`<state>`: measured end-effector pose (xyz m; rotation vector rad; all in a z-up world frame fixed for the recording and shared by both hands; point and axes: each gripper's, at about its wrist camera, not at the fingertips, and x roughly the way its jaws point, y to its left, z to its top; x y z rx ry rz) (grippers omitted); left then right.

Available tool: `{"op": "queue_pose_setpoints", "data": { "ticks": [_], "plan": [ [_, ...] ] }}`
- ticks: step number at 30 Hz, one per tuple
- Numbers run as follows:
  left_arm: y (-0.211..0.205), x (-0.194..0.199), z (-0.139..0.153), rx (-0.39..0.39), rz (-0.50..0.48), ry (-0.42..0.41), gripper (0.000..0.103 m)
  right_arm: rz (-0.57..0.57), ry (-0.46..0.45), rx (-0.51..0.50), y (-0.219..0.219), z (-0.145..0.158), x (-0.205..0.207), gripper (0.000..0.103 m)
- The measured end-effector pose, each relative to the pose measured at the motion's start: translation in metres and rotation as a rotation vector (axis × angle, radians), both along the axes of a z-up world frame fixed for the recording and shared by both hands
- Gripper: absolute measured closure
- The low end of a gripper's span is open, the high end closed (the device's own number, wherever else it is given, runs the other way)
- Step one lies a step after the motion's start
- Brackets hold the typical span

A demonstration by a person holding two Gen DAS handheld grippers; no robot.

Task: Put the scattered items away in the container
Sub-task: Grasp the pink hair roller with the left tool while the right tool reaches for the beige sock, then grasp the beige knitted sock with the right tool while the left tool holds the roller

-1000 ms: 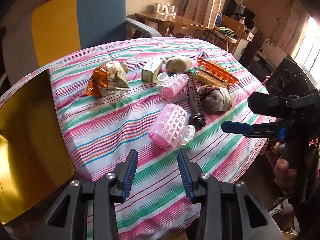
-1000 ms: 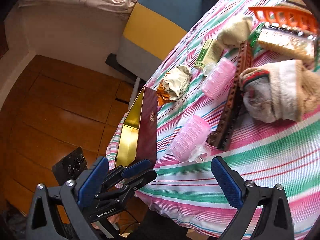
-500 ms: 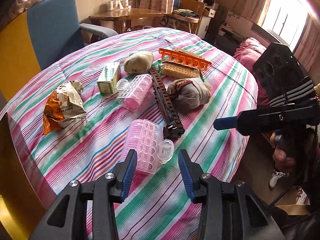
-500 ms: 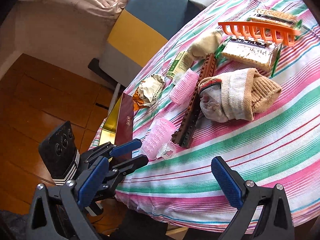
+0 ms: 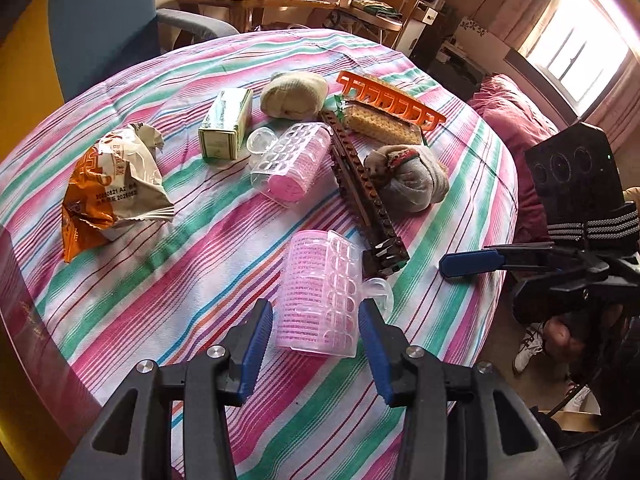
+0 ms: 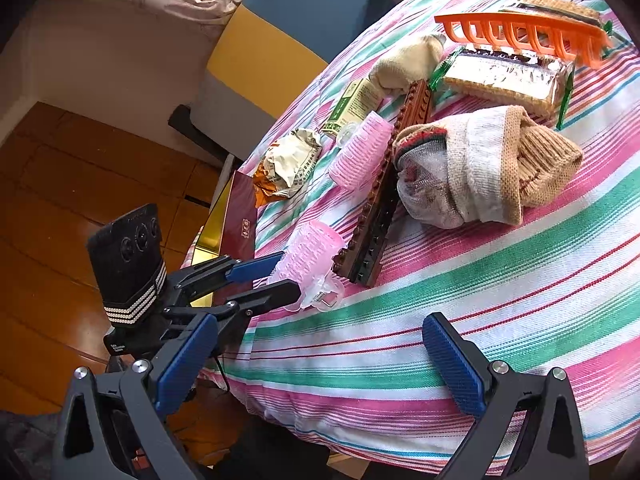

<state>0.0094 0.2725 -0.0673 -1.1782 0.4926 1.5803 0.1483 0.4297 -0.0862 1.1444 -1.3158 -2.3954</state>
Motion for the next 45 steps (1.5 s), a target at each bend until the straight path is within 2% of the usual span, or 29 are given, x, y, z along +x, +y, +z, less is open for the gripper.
{"op": "queue_pose_setpoints", "data": {
  "ticks": [5, 13, 19, 21, 24, 27, 29, 31, 36, 40, 45],
  "plan": [
    [0.001, 0.003, -0.001, 0.020, 0.007, 0.002, 0.057, -0.001, -0.004, 0.003, 0.000, -0.001, 0.000, 0.000],
    [-0.007, -0.002, -0.006, 0.057, 0.118, -0.079, 0.058, -0.005, -0.021, 0.031, -0.004, 0.000, -0.005, 0.000],
    [-0.020, 0.009, -0.004, 0.066, 0.171, -0.071, 0.060, 0.001, -0.048, 0.104, -0.007, 0.007, 0.000, 0.000],
    [-0.027, 0.014, -0.002, 0.058, 0.188, -0.064, 0.060, -0.001, -0.040, 0.166, -0.004, 0.017, 0.004, 0.000],
    [-0.039, 0.019, -0.001, 0.052, 0.212, -0.058, 0.060, -0.025, -0.007, 0.314, 0.008, 0.041, 0.006, 0.000],
    [-0.049, 0.024, -0.001, 0.052, 0.236, -0.057, 0.060, 0.011, 0.004, 0.471, 0.020, 0.058, -0.003, 0.003],
    [-0.055, 0.026, -0.001, 0.053, 0.250, -0.058, 0.060, 0.074, -0.042, 0.562, 0.024, 0.059, -0.019, 0.024],
    [-0.057, 0.029, -0.001, 0.056, 0.261, -0.061, 0.060, 0.143, -0.089, 0.626, 0.025, 0.055, -0.032, 0.036],
    [-0.060, 0.029, -0.002, 0.059, 0.286, -0.079, 0.060, 0.235, -0.150, 0.741, 0.026, 0.046, -0.053, 0.034],
    [-0.059, 0.029, -0.002, 0.059, 0.286, -0.075, 0.059, 0.320, -0.151, 0.826, 0.020, 0.050, -0.063, 0.021],
    [-0.055, 0.030, -0.001, 0.053, 0.271, -0.048, 0.057, 0.439, -0.240, 0.894, 0.015, 0.032, -0.079, 0.023]
  ]
}}
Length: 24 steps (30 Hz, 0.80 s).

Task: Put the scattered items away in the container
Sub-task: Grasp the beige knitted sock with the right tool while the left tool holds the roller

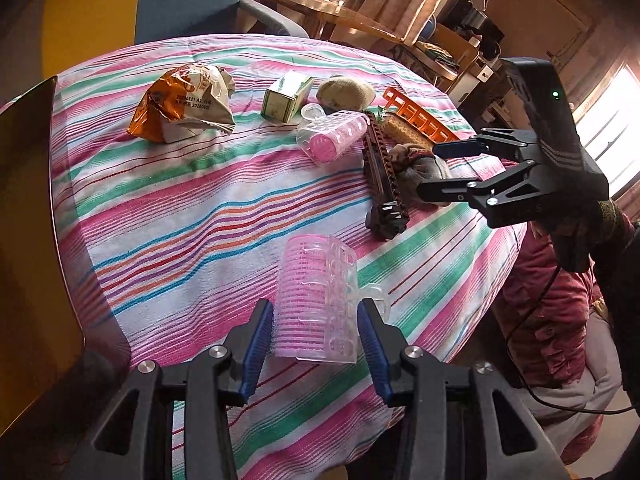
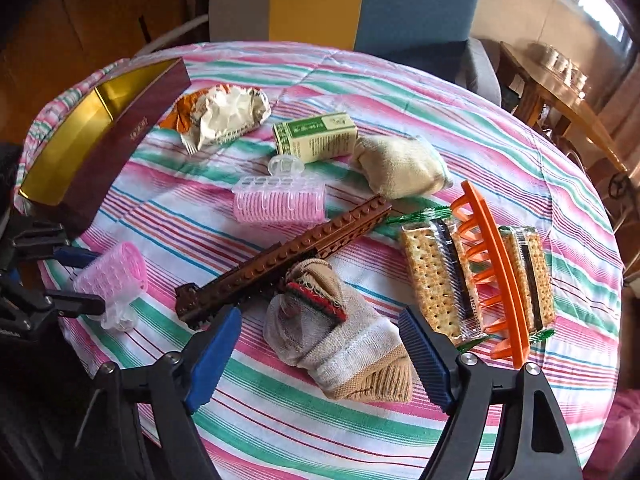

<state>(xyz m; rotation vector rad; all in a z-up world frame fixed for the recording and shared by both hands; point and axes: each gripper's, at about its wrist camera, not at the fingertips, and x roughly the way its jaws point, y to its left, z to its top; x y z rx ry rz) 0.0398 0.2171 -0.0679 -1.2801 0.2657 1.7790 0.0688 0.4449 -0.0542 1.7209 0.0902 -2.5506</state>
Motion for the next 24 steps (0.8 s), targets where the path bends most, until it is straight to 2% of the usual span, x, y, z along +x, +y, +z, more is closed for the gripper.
{"op": "queue_pose_setpoints", "data": {
  "ticks": [1, 2, 3, 5, 9, 11, 13, 19, 24],
  "plan": [
    [0.002, 0.000, 0.001, -0.004, -0.008, 0.010, 0.055, 0.005, -0.015, 0.024, -0.001, -0.004, -0.001, 0.028],
    [0.004, 0.001, 0.001, -0.008, -0.016, 0.019, 0.055, 0.009, -0.029, 0.050, -0.001, -0.008, -0.002, 0.042],
    [0.006, 0.001, 0.002, -0.012, -0.024, 0.029, 0.054, 0.002, -0.036, 0.063, -0.001, -0.011, -0.002, 0.048],
    [0.010, 0.001, 0.002, -0.005, -0.038, 0.029, 0.054, -0.016, -0.025, 0.058, -0.001, -0.011, 0.002, 0.053],
    [0.011, -0.004, -0.004, 0.025, -0.031, -0.025, 0.053, -0.096, 0.005, 0.048, -0.001, -0.009, 0.017, 0.058],
    [0.009, -0.005, -0.005, 0.037, -0.011, -0.032, 0.056, -0.149, 0.027, 0.037, -0.002, -0.008, 0.026, 0.061],
    [0.007, -0.002, -0.002, 0.040, -0.009, -0.007, 0.060, -0.215, 0.054, 0.010, -0.001, -0.006, 0.036, 0.063],
    [0.004, 0.011, 0.005, 0.032, -0.002, 0.059, 0.061, -0.407, 0.140, -0.115, 0.005, 0.003, 0.064, 0.066],
    [-0.001, 0.018, 0.009, 0.025, 0.019, 0.101, 0.061, -0.451, 0.192, -0.197, -0.007, 0.011, 0.078, 0.066]
  ]
}}
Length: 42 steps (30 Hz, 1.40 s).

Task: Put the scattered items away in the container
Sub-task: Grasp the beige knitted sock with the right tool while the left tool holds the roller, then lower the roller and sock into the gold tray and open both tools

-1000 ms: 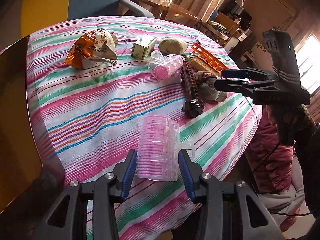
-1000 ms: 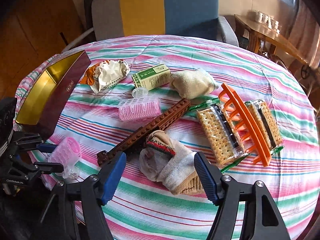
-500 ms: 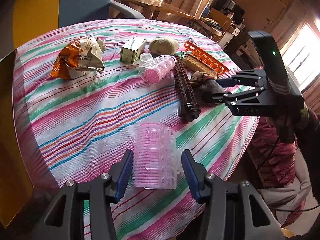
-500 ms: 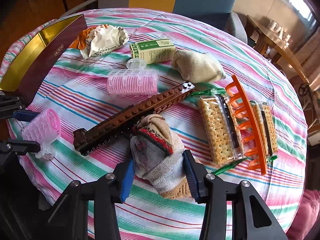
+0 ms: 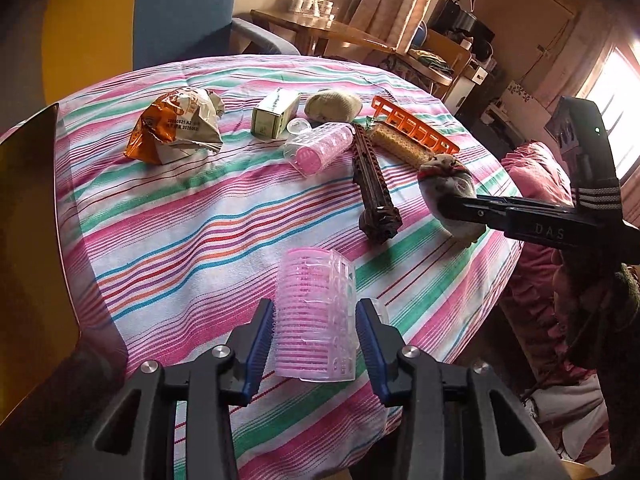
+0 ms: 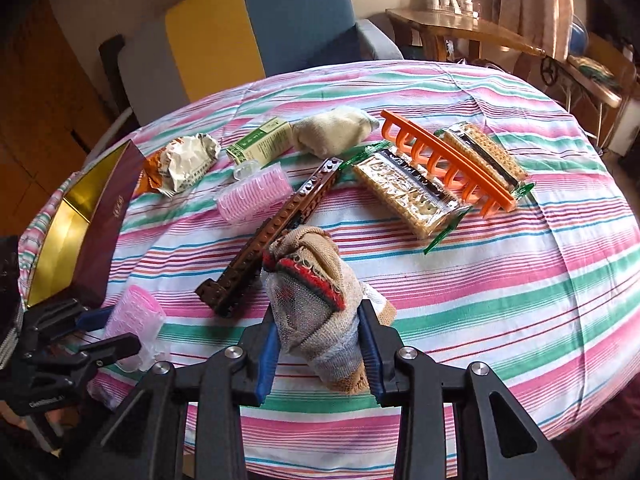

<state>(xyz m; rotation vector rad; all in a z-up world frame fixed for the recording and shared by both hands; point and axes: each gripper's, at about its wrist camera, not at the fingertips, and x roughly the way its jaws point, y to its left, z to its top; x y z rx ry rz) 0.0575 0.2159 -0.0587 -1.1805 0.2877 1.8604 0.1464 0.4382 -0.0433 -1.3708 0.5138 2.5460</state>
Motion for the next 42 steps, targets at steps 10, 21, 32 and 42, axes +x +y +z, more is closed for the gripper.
{"op": "queue_pose_setpoints", "data": {
  "ticks": [10, 21, 32, 42],
  "plan": [
    [-0.019, 0.008, 0.010, 0.007, 0.037, 0.064, 0.066, 0.003, 0.039, 0.044, -0.051, 0.001, -0.007, 0.066],
    [-0.018, 0.002, -0.004, -0.001, 0.006, 0.004, 0.055, -0.041, 0.029, 0.064, -0.060, -0.007, 0.002, 0.066],
    [-0.028, 0.006, 0.015, 0.058, 0.050, 0.073, 0.067, -0.049, 0.051, 0.054, -0.061, -0.004, 0.004, 0.066],
    [-0.083, -0.010, 0.061, 0.139, 0.236, 0.163, 0.067, 0.043, 0.134, 0.031, -0.093, 0.030, -0.018, 0.066]
  ]
}}
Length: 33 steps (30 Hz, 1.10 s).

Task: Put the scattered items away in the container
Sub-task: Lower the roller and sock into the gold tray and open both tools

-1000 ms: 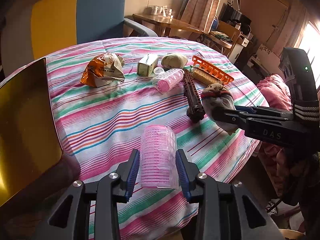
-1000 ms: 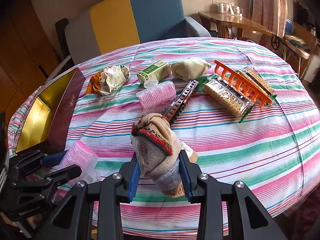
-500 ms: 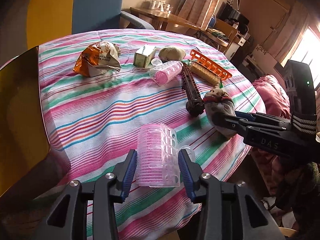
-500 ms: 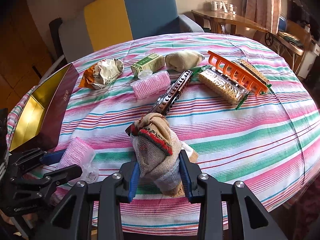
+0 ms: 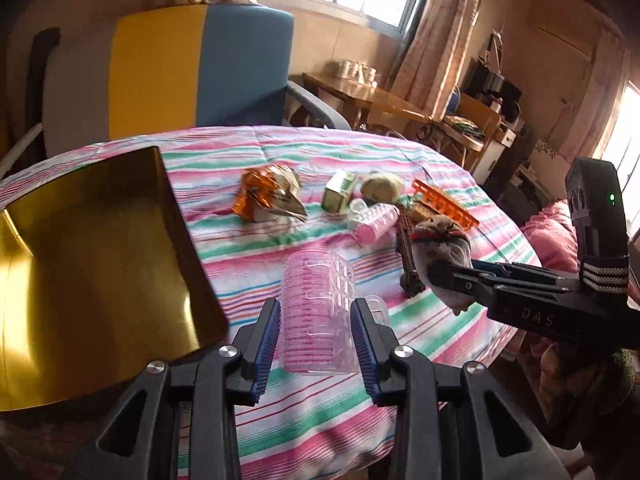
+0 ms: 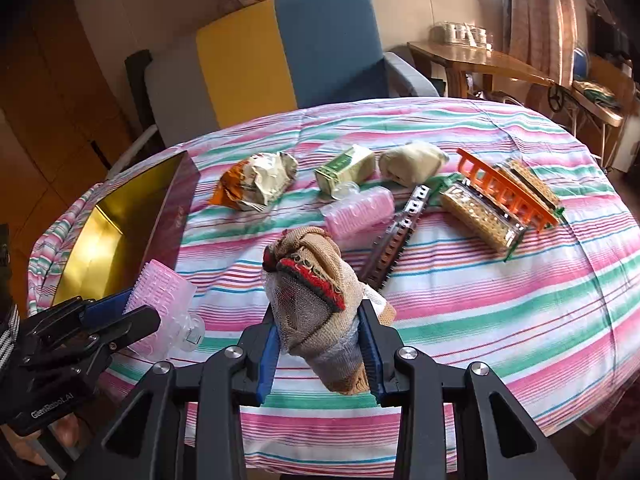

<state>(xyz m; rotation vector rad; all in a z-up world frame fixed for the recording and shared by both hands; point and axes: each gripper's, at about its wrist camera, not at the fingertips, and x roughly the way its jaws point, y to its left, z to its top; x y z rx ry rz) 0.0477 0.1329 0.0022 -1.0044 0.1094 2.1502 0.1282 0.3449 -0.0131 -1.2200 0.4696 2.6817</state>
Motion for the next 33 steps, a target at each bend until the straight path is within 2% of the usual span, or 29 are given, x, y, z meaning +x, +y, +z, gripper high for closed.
{"op": "queue_pose_setpoints", "data": {
  "ticks": [3, 7, 11, 15, 21, 24, 27, 31, 33],
  "plan": [
    [-0.033, -0.012, 0.015, 0.012, 0.101, 0.051, 0.067, 0.073, 0.029, -0.024, -0.022, 0.012, -0.018, 0.066],
    [-0.079, -0.038, 0.022, 0.003, 0.243, 0.079, 0.067, 0.181, 0.062, -0.066, -0.057, 0.026, -0.053, 0.066],
    [-0.123, -0.067, 0.010, -0.030, 0.380, 0.061, 0.067, 0.291, 0.080, -0.095, -0.096, 0.037, -0.092, 0.066],
    [-0.153, -0.091, -0.011, -0.068, 0.474, 0.013, 0.067, 0.369, 0.052, -0.088, -0.136, 0.034, -0.128, 0.066],
    [-0.181, -0.105, -0.030, -0.108, 0.555, -0.010, 0.066, 0.404, -0.035, -0.040, -0.177, 0.005, -0.164, 0.066],
    [-0.187, -0.106, -0.034, -0.131, 0.571, -0.007, 0.066, 0.397, -0.074, -0.026, -0.182, -0.011, -0.177, 0.065],
    [-0.190, -0.110, -0.039, -0.142, 0.584, -0.028, 0.066, 0.397, -0.099, -0.020, -0.187, -0.020, -0.183, 0.059],
    [-0.195, -0.111, -0.044, -0.147, 0.602, -0.048, 0.066, 0.391, -0.112, -0.003, -0.187, -0.027, -0.185, 0.057],
    [-0.196, -0.110, -0.043, -0.145, 0.599, -0.046, 0.062, 0.388, -0.107, -0.012, -0.185, -0.027, -0.184, 0.054]
  ]
}}
